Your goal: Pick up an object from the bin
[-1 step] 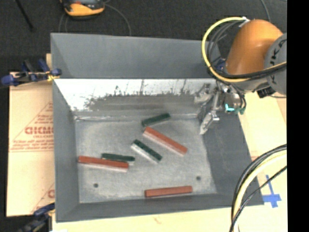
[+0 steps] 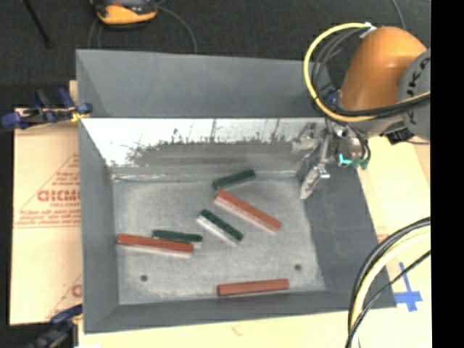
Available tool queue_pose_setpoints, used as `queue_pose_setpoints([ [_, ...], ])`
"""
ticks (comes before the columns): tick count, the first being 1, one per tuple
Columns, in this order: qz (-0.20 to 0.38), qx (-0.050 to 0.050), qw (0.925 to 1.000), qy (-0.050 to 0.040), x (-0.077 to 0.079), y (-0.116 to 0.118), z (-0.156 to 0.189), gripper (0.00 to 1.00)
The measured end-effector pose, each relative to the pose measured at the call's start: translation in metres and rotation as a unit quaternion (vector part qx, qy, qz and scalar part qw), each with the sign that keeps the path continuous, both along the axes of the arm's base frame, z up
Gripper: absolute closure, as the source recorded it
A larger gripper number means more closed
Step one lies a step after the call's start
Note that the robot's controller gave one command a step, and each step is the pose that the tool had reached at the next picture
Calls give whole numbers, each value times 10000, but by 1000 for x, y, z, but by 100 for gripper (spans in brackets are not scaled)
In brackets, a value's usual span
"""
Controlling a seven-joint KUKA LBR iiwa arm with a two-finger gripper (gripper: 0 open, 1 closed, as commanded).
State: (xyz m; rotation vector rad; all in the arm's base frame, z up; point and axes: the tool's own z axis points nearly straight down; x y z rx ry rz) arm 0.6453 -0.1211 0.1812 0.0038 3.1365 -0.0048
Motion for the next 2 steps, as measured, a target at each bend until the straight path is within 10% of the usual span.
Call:
queue_pose_setpoints([
  [1,-37,-4,10000,-27,-24,8,-49,0],
  [2,-134,12,9999,-4,-5,6,-90,0],
])
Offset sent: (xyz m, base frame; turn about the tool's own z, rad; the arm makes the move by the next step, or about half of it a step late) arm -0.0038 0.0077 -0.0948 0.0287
